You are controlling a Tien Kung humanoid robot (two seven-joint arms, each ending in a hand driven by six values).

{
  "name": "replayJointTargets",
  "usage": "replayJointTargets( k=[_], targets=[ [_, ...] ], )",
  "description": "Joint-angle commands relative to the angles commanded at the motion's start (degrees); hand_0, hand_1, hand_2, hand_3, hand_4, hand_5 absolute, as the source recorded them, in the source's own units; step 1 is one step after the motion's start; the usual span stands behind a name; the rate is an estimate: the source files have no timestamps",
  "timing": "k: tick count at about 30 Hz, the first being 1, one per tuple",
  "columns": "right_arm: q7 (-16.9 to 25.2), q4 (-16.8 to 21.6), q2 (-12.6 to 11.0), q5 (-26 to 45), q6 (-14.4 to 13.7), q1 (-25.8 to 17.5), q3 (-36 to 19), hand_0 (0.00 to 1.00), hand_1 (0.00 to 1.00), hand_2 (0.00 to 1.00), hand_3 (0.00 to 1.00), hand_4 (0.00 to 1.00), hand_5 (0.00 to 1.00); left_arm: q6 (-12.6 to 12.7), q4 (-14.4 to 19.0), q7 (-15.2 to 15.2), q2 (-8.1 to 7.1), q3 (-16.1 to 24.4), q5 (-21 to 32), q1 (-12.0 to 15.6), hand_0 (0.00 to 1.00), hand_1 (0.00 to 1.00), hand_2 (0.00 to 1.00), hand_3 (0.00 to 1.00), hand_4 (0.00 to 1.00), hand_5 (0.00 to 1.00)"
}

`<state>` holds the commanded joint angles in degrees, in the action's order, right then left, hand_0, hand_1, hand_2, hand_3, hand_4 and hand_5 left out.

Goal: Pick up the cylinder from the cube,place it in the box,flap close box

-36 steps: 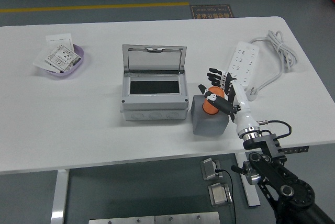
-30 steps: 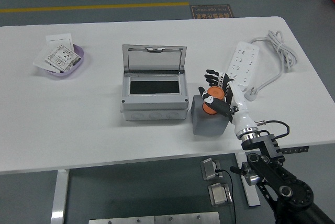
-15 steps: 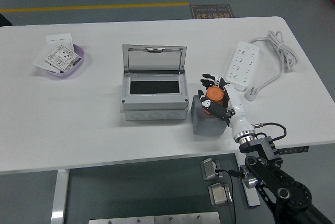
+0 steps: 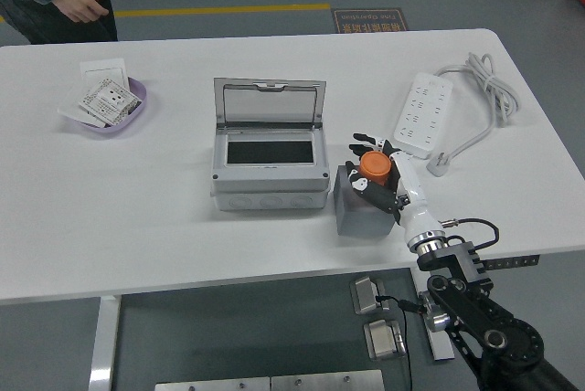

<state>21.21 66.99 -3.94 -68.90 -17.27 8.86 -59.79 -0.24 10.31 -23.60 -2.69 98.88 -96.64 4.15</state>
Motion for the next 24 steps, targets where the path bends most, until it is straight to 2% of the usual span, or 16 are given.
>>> replayJointTargets(
  k=[7, 8, 13, 14, 19, 20, 24],
  targets=[
    [0.1, 0.0, 0.1, 1.5, 0.3, 0.1, 0.6, 0.753, 0.737, 0.679, 0.749, 0.606, 0.056, 0.1, 0.0, 0.2, 0.01, -0.3, 0.3, 0.0, 0.610, 0.678, 0.632, 0.629, 0.711, 0.483],
    [0.0, 0.0, 0.1, 1.6, 0.3, 0.1, 0.6, 0.711, 0.676, 0.584, 0.596, 0.233, 0.134, 0.1, 0.0, 0.2, 0.01, -0.3, 0.4, 0.0, 0.610, 0.678, 0.632, 0.629, 0.712, 0.484],
    [-0.3, 0.1, 0.1, 2.2, 0.7, 0.0, 0.7, 0.711, 0.676, 0.584, 0.596, 0.233, 0.134, 0.2, 0.0, 0.4, -0.02, -0.5, 0.5, 0.0, 0.610, 0.678, 0.632, 0.629, 0.712, 0.484],
    [-0.4, 0.1, 0.1, 2.2, 0.7, 0.0, 0.8, 0.688, 0.613, 0.540, 0.502, 0.008, 0.100, 0.2, 0.0, 0.4, -0.03, -0.5, 0.5, 0.0, 0.608, 0.678, 0.633, 0.629, 0.711, 0.483],
    [-0.7, 0.4, 0.1, 2.1, 0.3, -0.1, 0.9, 0.688, 0.613, 0.540, 0.502, 0.008, 0.100, 0.4, 0.0, 0.7, -0.07, -0.8, 0.8, 0.0, 0.608, 0.678, 0.633, 0.629, 0.711, 0.483],
    [-0.8, 0.5, 0.1, 2.1, 0.2, -0.1, 1.0, 0.644, 0.579, 0.534, 0.440, 0.002, 0.023, 0.4, 0.0, 0.8, -0.08, -0.9, 1.0, 0.0, 0.609, 0.678, 0.632, 0.629, 0.712, 0.485],
    [-1.1, 1.1, 0.0, 1.8, -0.1, -0.2, 1.0, 0.644, 0.579, 0.534, 0.440, 0.002, 0.023, 0.5, 0.0, 1.2, -0.07, -1.5, 1.6, 0.0, 0.609, 0.678, 0.632, 0.629, 0.712, 0.485]
  ],
)
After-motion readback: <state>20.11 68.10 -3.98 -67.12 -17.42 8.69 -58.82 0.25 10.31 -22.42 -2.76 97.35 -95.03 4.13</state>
